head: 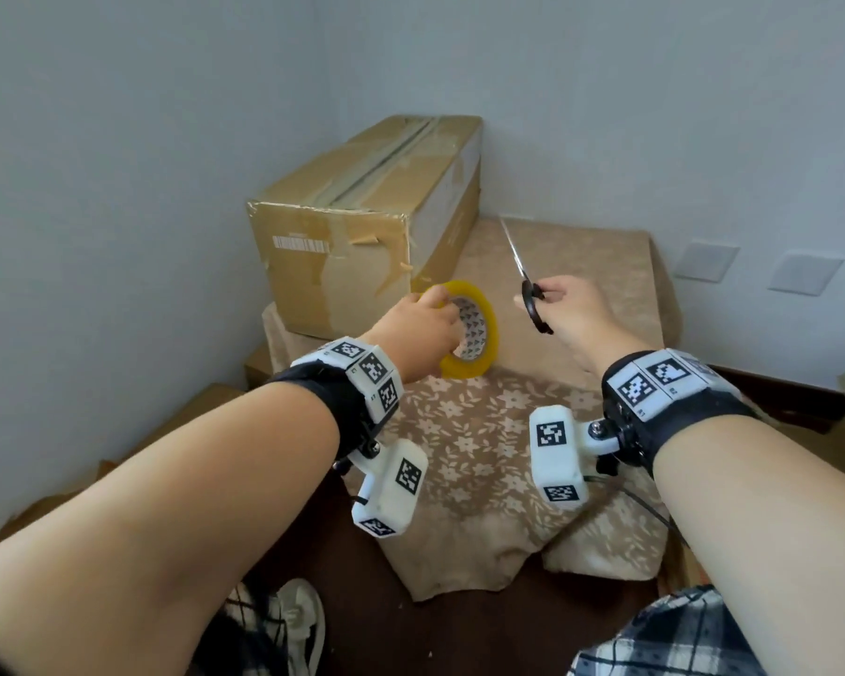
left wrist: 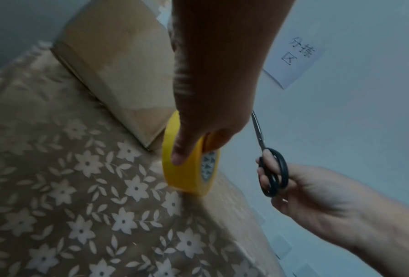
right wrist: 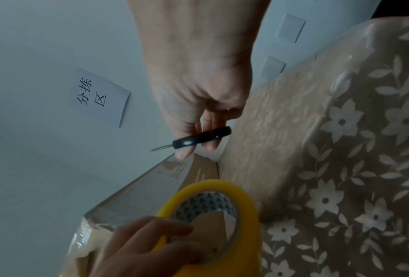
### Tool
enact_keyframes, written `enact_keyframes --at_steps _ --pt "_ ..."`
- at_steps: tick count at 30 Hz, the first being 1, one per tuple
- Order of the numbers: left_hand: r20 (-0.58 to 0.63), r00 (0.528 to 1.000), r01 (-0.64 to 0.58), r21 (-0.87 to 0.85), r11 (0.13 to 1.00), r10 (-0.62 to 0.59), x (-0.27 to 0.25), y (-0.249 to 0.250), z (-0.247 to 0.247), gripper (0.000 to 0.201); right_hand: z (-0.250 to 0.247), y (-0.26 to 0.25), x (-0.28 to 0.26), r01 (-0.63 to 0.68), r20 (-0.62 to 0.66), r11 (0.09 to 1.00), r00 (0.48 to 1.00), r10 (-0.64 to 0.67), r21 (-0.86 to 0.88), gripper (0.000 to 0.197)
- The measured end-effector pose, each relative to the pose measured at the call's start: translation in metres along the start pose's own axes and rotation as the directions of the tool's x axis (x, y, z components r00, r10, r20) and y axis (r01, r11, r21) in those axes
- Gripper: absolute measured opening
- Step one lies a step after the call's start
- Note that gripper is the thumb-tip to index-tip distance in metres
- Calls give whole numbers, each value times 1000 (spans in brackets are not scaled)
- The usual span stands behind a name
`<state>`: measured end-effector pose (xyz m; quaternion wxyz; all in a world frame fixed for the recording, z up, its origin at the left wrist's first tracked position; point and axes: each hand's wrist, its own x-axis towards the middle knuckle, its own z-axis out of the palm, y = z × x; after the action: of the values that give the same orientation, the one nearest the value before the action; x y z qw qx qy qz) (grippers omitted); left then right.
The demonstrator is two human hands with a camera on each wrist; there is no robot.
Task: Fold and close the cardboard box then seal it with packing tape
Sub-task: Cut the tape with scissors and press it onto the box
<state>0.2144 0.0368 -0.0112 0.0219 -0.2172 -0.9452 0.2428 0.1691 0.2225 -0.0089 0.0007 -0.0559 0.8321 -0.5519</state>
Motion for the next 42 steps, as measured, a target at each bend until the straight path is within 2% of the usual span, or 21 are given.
enact_keyframes --at_steps 3,6,8,12,16,18,19,22,23,24,25,27,28,29,31,33,35,37,39,40,42 --pt "-48 998 -50 -186 981 42 -16 -16 10 35 6 3 3 0 -25 1000 1000 0 -30 17" --pt "-230 972 -139 -368 919 54 -30 -23 21 37 16 10 6 -74 -16 997 997 74 17 31" --pt "-330 942 -197 -405 893 59 -37 -26 30 37 22 13 9 -133 23 990 991 132 41 43" --pt "-432 901 -221 -391 893 34 -45 -33 49 35 19 13 6 -264 243 922 950 197 283 24" --pt "-488 872 -217 -449 867 -35 -44 -31 49 37 13 7 1 -286 390 855 914 109 433 30" --pt "-490 869 -211 -482 851 -62 -43 -29 45 35 16 -3 -2 -279 411 814 910 56 509 45" --pt "-492 868 -218 -494 842 -64 -42 -27 44 34 17 -8 -5 -256 403 797 915 17 547 45" --pt "-410 906 -168 -573 802 -104 -42 -21 33 29 22 -18 -15 -167 405 816 910 -88 553 40" --pt "-372 912 -133 -664 736 -171 -42 -20 28 35 23 -18 -20 -123 424 865 899 -111 486 42" --pt "-313 907 -74 -778 624 -282 -41 -18 21 37 25 -18 -26 -82 438 907 891 -119 413 48" --pt "-223 881 7 -877 481 -418 -39 -19 14 33 26 -14 -30 -57 449 935 886 -114 350 57" --pt "-10 787 152 -966 209 -617 -32 -22 5 24 30 -7 -35 -48 457 964 886 -80 262 69" --pt "124 772 210 -976 65 -623 -28 -22 3 30 32 -4 -37 -59 458 970 887 -58 236 69" --pt "255 782 252 -964 -84 -568 -24 -20 3 43 35 -1 -37 -70 460 975 887 -36 211 67" --pt "389 809 265 -910 -318 -440 -16 -14 5 60 42 3 -36 -76 464 984 886 -7 159 64" --pt "411 777 220 -887 -405 -477 -8 -10 9 70 48 7 -35 -97 483 984 875 14 147 63" --pt "391 734 183 -901 -393 -555 3 -12 20 71 51 8 -34 -117 510 981 860 24 152 60" --pt "395 719 140 -888 -437 -572 9 -12 22 49 46 5 -34 -133 521 978 853 31 159 54" --pt "426 711 94 -846 -525 -559 8 -11 16 26 35 -3 -30 -127 472 979 881 38 157 49" --pt "432 715 72 -827 -557 -549 8 -10 14 20 26 -7 -27 -86 428 991 903 35 101 46" --pt "431 722 51 -814 -579 -541 7 -8 14 21 4 -19 -19 61 382 977 924 23 -205 43"
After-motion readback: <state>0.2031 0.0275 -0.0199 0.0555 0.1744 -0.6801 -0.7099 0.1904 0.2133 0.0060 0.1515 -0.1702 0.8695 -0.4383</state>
